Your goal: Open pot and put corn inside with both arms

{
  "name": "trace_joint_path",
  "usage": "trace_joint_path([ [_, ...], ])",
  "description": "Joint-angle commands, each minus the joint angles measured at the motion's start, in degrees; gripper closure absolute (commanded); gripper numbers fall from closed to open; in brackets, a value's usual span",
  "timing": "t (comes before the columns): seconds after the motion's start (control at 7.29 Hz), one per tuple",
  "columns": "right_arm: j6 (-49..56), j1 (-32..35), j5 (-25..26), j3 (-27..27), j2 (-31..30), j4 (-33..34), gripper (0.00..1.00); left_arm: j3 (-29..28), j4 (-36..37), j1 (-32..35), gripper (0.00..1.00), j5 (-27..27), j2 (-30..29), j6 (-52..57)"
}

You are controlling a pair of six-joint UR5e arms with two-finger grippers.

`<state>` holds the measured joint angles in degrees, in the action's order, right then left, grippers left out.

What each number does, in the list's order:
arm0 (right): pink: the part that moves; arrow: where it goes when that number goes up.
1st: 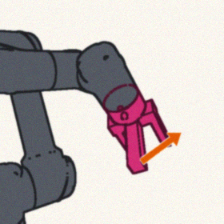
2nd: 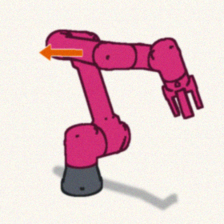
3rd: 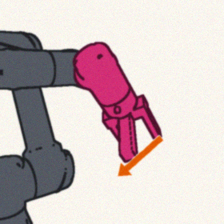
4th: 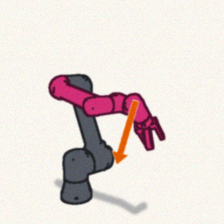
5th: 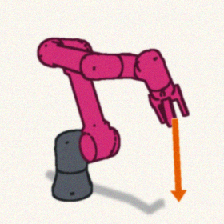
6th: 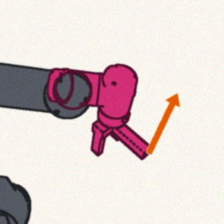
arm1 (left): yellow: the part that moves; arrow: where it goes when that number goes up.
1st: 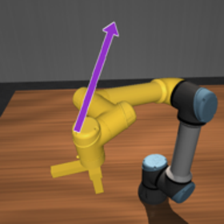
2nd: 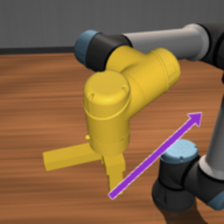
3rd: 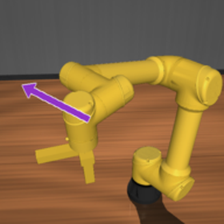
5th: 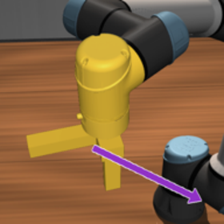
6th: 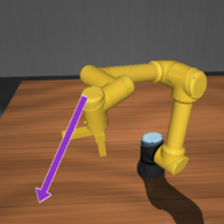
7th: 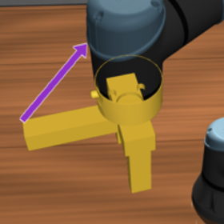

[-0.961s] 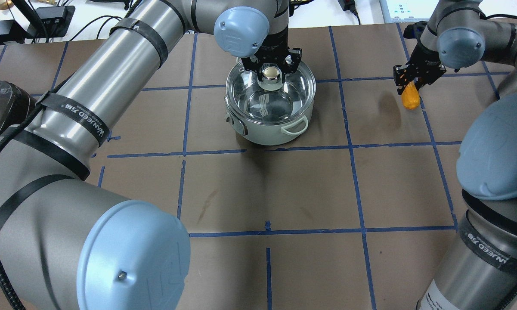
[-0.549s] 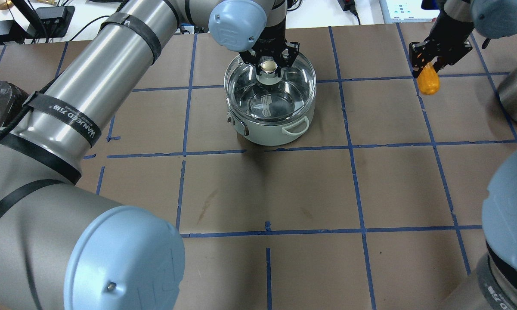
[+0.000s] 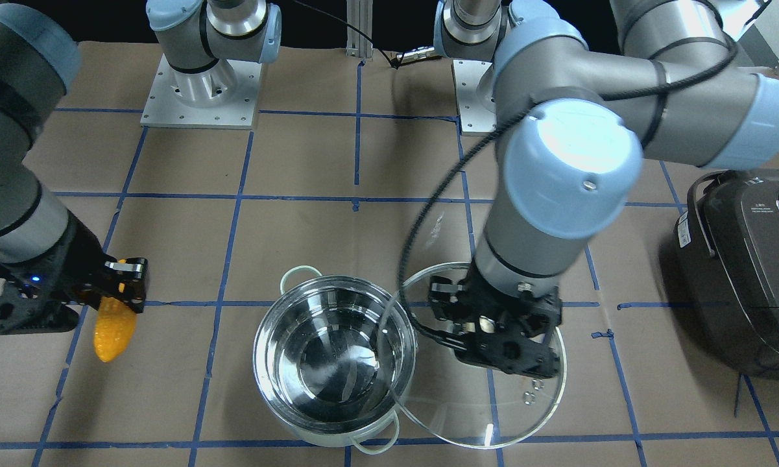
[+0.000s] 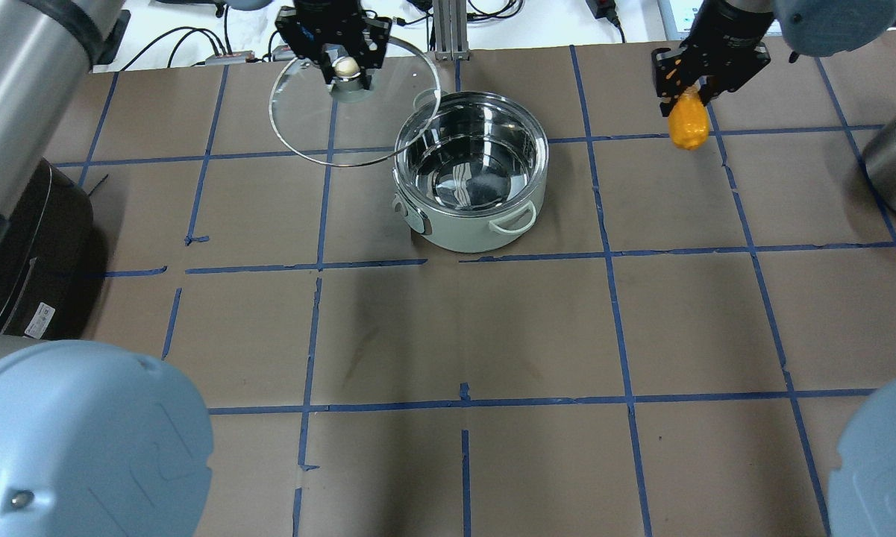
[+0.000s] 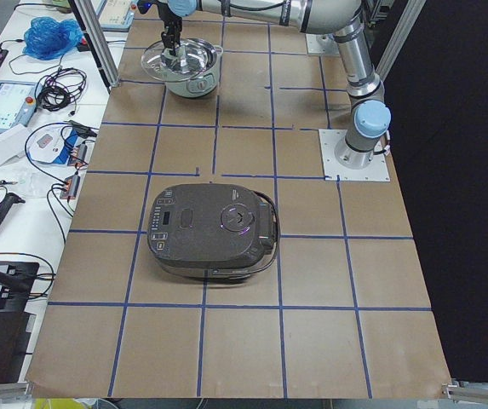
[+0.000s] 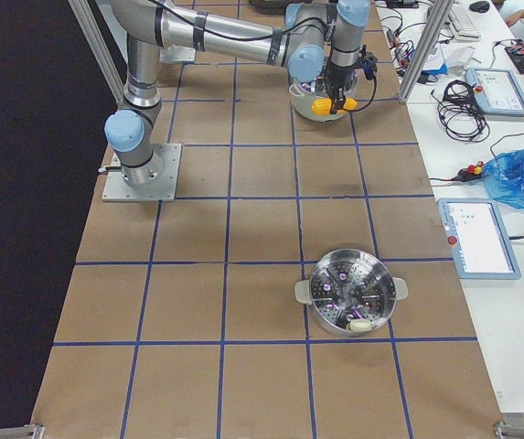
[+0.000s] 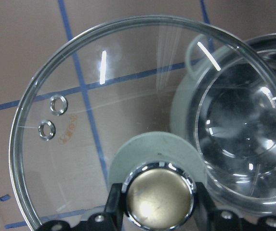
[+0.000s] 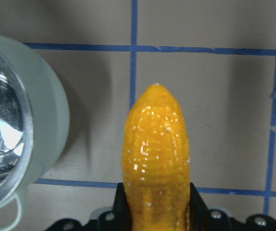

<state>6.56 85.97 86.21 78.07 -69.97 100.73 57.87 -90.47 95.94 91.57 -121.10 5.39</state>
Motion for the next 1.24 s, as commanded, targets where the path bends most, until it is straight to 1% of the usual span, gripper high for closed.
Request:
trace_joint_path([
  [0.0, -9.16, 9.26, -1.93, -6.66, 7.43, 3.57, 0.92, 8.18, 5.34, -8.63, 0.98, -0.08, -0.63, 4.43],
  [0.14, -11.37, 14.01, -0.10, -13.84, 12.79, 3.77, 0.92, 13.19, 9.91, -10.41, 0.98, -0.16, 0.50, 4.89],
  [0.27, -13.14, 17.53, 3.14, -19.92, 17.28, 3.69, 0.91, 16.89, 15.44, -11.21, 0.98, -0.16, -0.01, 7.94],
  [0.41, -14.55, 18.87, 2.48, -20.15, 19.50, 3.68, 0.91, 19.97, 20.89, -11.31, 0.98, -0.16, -0.71, 8.66],
  [0.55, -17.43, 20.80, 3.34, -18.68, 20.31, 3.68, 0.91, 23.14, 23.12, -11.83, 0.98, 0.27, -1.33, 9.63],
  [0.69, -17.90, 21.17, 2.91, -15.18, 20.92, 5.86, 0.91, 24.39, 26.19, -13.14, 0.97, 0.28, -2.38, 9.90],
  [0.82, -17.64, 21.17, 2.82, -12.62, 21.97, 11.10, 0.91, 24.83, 26.65, -13.50, 0.70, 0.36, -2.91, 9.90],
  [0.96, -17.29, 21.17, 2.82, -11.64, 22.24, 11.24, 0.82, 24.58, 26.66, -13.50, 0.01, 0.28, -4.05, 8.94],
  [1.1, -16.76, 21.17, 3.00, -11.11, 22.33, 10.98, 0.27, 24.05, 26.66, -13.50, 0.00, 0.28, -4.23, 8.58],
])
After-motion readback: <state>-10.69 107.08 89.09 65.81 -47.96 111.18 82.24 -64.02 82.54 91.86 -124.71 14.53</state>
